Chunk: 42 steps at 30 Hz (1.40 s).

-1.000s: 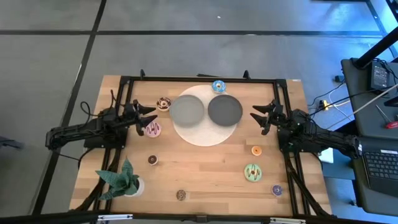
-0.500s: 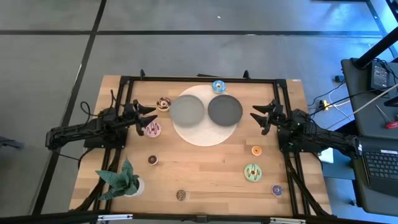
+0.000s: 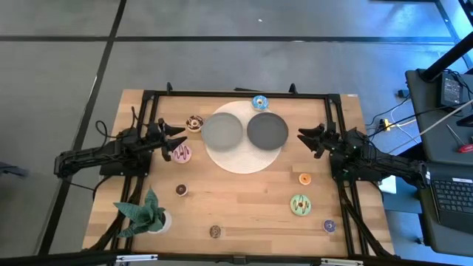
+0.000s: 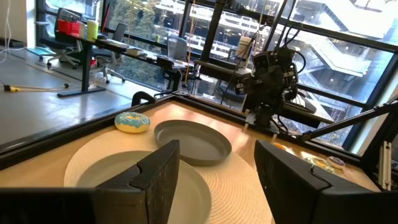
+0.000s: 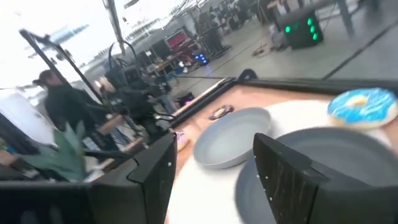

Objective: Pick & Place donuts
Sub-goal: Put the large blue donut on the dark gray plate

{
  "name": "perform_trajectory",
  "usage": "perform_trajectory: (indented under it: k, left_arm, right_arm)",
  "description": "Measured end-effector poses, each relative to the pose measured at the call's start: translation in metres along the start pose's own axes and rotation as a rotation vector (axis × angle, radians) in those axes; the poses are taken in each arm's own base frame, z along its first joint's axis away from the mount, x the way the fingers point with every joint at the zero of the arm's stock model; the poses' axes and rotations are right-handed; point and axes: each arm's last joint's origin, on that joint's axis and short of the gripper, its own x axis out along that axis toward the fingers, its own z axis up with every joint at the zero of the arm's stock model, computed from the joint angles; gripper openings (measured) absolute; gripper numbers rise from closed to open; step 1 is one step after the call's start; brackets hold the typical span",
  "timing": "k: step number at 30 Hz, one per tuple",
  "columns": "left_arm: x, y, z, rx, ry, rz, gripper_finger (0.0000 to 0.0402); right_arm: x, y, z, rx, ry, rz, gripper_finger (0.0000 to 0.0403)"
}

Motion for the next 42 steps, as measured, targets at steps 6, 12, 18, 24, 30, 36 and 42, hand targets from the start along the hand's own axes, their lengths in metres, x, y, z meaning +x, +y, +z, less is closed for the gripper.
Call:
perform_trajectory:
  k: [6,12,18,24,30,36,42]
  left_arm:
    - [0.0,0.0,0.0,0.0,0.0,0.001,0.0204]
    - [0.0,0.0,0.0,0.0,-0.002,0.007,0.0204]
    - [0.0,0.001,0.0,0.0,-0.011,0.036,0.0204]
    - [0.0,0.001,0.0,0.0,-0.012,0.036,0.0204]
    - [0.0,0.001,0.0,0.0,-0.013,0.04,0.0204]
    - [0.0,0.003,0.001,0.0,-0.029,0.092,0.0204]
    - [0.0,0.003,0.002,-0.002,-0.042,0.119,0.0204]
  right_arm:
    - [0.0,-0.002,0.005,0.105,-0.11,-0.097,0.0213]
    - [0.0,0.015,0.037,0.05,-0.233,-0.077,0.0213]
    - [0.027,0.044,0.086,-0.089,-0.117,-0.162,0.0213]
    - [0.093,0.038,0.125,-0.118,0.141,-0.5,0.0213]
    - [0.166,-0.011,0.148,-0.129,0.408,-0.688,0.0213]
    - [0.227,-0.069,0.157,-0.135,0.53,-0.7,0.0213]
    - [0.269,-0.112,0.135,-0.137,0.718,-0.755,0.0213]
